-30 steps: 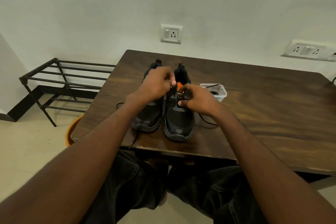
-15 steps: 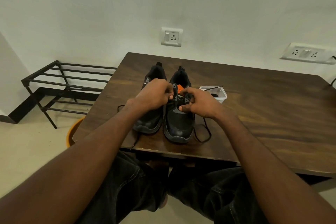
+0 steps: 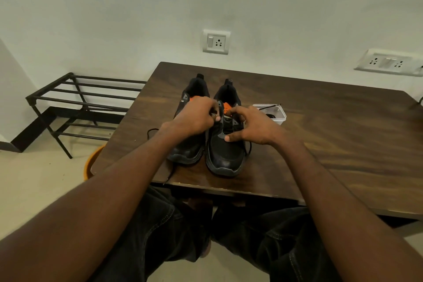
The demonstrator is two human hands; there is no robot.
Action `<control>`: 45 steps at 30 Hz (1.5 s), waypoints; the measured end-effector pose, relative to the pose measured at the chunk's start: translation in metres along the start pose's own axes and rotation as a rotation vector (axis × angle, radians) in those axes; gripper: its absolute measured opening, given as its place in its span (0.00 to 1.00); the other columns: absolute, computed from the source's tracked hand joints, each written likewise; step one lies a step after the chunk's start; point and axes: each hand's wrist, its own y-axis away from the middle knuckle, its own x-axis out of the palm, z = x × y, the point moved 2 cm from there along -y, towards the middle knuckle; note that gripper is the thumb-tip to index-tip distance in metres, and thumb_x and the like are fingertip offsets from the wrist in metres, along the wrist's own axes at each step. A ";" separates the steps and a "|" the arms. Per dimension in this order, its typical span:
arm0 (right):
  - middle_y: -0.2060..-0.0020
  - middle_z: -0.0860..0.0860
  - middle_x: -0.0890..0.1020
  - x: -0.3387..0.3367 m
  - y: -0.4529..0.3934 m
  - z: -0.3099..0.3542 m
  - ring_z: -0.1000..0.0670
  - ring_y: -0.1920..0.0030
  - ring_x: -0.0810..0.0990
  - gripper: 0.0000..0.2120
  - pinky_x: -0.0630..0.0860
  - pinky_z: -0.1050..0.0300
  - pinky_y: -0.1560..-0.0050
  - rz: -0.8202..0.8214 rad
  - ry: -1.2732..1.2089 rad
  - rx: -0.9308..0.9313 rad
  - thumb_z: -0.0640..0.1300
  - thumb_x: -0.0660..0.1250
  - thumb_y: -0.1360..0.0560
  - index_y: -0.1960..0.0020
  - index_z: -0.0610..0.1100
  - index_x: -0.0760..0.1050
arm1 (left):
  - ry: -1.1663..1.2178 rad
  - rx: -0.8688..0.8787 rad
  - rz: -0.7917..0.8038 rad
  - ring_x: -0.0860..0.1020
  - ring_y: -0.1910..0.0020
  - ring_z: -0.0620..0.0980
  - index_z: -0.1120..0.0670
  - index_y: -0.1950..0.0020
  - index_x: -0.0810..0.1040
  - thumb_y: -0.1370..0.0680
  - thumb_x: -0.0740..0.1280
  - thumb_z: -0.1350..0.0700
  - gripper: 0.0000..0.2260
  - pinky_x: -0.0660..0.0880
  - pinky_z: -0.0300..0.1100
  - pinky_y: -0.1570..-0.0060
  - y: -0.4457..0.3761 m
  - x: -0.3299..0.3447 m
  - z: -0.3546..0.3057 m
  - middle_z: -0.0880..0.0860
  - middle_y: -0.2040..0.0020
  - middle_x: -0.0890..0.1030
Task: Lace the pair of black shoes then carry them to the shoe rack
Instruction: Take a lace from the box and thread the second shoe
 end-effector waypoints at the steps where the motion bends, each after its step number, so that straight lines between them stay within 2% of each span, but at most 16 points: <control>1: 0.32 0.47 0.71 0.000 0.000 0.000 0.43 0.31 0.73 0.40 0.75 0.46 0.35 0.003 -0.004 -0.001 0.57 0.82 0.32 0.24 0.57 0.68 | 0.138 0.010 -0.053 0.81 0.53 0.47 0.51 0.49 0.78 0.18 0.67 0.60 0.04 0.78 0.40 0.54 -0.001 -0.004 -0.005 0.50 0.52 0.82; 4: 0.33 0.47 0.71 -0.001 0.001 -0.002 0.43 0.32 0.74 0.40 0.76 0.47 0.35 0.009 -0.010 -0.011 0.58 0.82 0.33 0.25 0.58 0.69 | 0.810 -0.048 -0.217 0.84 0.57 0.51 0.53 0.47 0.74 0.13 0.59 0.56 0.06 0.72 0.35 0.68 -0.005 -0.025 -0.018 0.53 0.54 0.85; 5: 0.33 0.47 0.71 -0.001 0.001 -0.002 0.44 0.32 0.74 0.40 0.75 0.48 0.36 0.008 -0.006 -0.012 0.58 0.82 0.32 0.25 0.58 0.69 | 0.926 -0.062 -0.257 0.83 0.61 0.50 0.53 0.48 0.73 0.13 0.58 0.55 0.07 0.71 0.36 0.70 -0.005 -0.029 -0.018 0.53 0.56 0.84; 7: 0.32 0.47 0.71 -0.001 0.001 -0.002 0.44 0.33 0.73 0.40 0.75 0.49 0.36 0.004 -0.001 -0.014 0.57 0.82 0.32 0.25 0.57 0.69 | 0.741 -0.068 -0.284 0.78 0.65 0.44 0.52 0.46 0.74 0.14 0.63 0.52 0.05 0.71 0.35 0.69 -0.004 -0.030 -0.014 0.50 0.58 0.80; 10: 0.32 0.47 0.71 -0.001 0.001 0.000 0.44 0.32 0.73 0.40 0.75 0.50 0.37 0.004 -0.011 -0.019 0.56 0.82 0.32 0.24 0.57 0.69 | 0.124 -0.040 -0.115 0.79 0.55 0.42 0.51 0.46 0.78 0.20 0.72 0.51 0.06 0.78 0.38 0.54 -0.002 -0.012 0.004 0.48 0.53 0.81; 13: 0.32 0.47 0.70 -0.001 0.001 0.001 0.44 0.32 0.73 0.40 0.75 0.50 0.37 0.006 0.000 -0.009 0.56 0.82 0.32 0.24 0.57 0.69 | -0.086 -0.038 0.035 0.79 0.54 0.46 0.50 0.51 0.81 0.21 0.72 0.53 0.03 0.78 0.43 0.51 0.000 0.006 0.011 0.49 0.51 0.80; 16: 0.32 0.47 0.71 -0.001 0.001 0.002 0.44 0.32 0.73 0.40 0.75 0.49 0.36 0.008 -0.001 -0.010 0.56 0.82 0.32 0.24 0.57 0.69 | -0.007 -0.054 -0.056 0.79 0.56 0.46 0.50 0.53 0.78 0.20 0.70 0.56 0.04 0.74 0.40 0.57 -0.002 0.003 0.006 0.49 0.55 0.80; 19: 0.33 0.47 0.71 -0.001 0.003 0.001 0.44 0.32 0.73 0.40 0.75 0.48 0.36 0.011 -0.024 -0.007 0.55 0.82 0.32 0.25 0.58 0.69 | 0.365 -0.148 -0.194 0.82 0.57 0.44 0.51 0.53 0.76 0.18 0.67 0.59 0.05 0.73 0.33 0.61 -0.005 -0.014 -0.005 0.50 0.54 0.83; 21: 0.33 0.47 0.71 -0.002 0.004 0.000 0.44 0.33 0.73 0.39 0.75 0.47 0.35 0.019 -0.036 0.004 0.54 0.82 0.32 0.25 0.58 0.69 | 0.687 -0.234 -0.275 0.84 0.57 0.44 0.55 0.50 0.75 0.16 0.64 0.60 0.04 0.75 0.32 0.66 -0.005 -0.024 -0.008 0.53 0.52 0.86; 23: 0.33 0.47 0.70 -0.002 0.004 0.001 0.44 0.33 0.72 0.39 0.75 0.47 0.35 0.024 -0.032 0.005 0.53 0.83 0.32 0.25 0.58 0.69 | 0.805 -0.285 -0.283 0.82 0.61 0.45 0.54 0.50 0.75 0.15 0.62 0.59 0.05 0.73 0.35 0.69 -0.003 -0.026 -0.007 0.52 0.54 0.87; 25: 0.33 0.47 0.71 -0.002 0.003 0.002 0.44 0.33 0.73 0.39 0.76 0.47 0.36 0.016 -0.019 -0.001 0.53 0.83 0.32 0.26 0.58 0.70 | 0.566 -0.271 -0.218 0.79 0.63 0.44 0.53 0.47 0.75 0.15 0.65 0.55 0.02 0.71 0.36 0.66 -0.002 -0.019 -0.005 0.52 0.56 0.84; 27: 0.34 0.48 0.71 -0.001 0.002 0.003 0.45 0.35 0.74 0.39 0.76 0.48 0.38 0.008 -0.004 -0.003 0.53 0.83 0.33 0.26 0.57 0.70 | 0.242 -0.213 -0.121 0.79 0.60 0.43 0.52 0.46 0.75 0.18 0.70 0.51 0.07 0.73 0.37 0.62 0.000 -0.007 -0.001 0.49 0.55 0.81; 30: 0.34 0.47 0.73 -0.001 0.001 0.004 0.45 0.36 0.75 0.38 0.77 0.48 0.39 0.002 -0.010 0.001 0.53 0.84 0.34 0.28 0.57 0.71 | 0.038 -0.146 -0.007 0.82 0.56 0.47 0.53 0.53 0.81 0.22 0.74 0.51 0.07 0.79 0.44 0.53 0.000 0.003 0.000 0.50 0.57 0.83; 35: 0.40 0.49 0.75 0.000 -0.001 0.003 0.46 0.41 0.77 0.27 0.78 0.48 0.45 -0.021 -0.016 -0.006 0.53 0.85 0.36 0.43 0.59 0.74 | 0.031 -0.132 -0.046 0.79 0.59 0.47 0.49 0.58 0.74 0.19 0.69 0.56 0.09 0.74 0.42 0.57 0.001 -0.001 -0.006 0.51 0.59 0.80; 40: 0.43 0.49 0.76 0.001 -0.001 0.006 0.46 0.43 0.77 0.22 0.73 0.53 0.53 -0.018 -0.017 -0.010 0.51 0.85 0.35 0.49 0.57 0.75 | 0.067 -0.203 -0.066 0.80 0.56 0.49 0.54 0.48 0.76 0.17 0.66 0.59 0.01 0.75 0.42 0.59 -0.003 0.000 -0.004 0.52 0.55 0.80; 45: 0.43 0.49 0.76 0.000 0.002 0.009 0.46 0.44 0.78 0.21 0.74 0.52 0.51 -0.028 -0.008 -0.004 0.50 0.85 0.35 0.53 0.58 0.74 | 0.041 -0.213 -0.068 0.78 0.57 0.47 0.55 0.44 0.75 0.18 0.67 0.60 0.04 0.71 0.39 0.63 -0.003 0.002 -0.007 0.52 0.54 0.79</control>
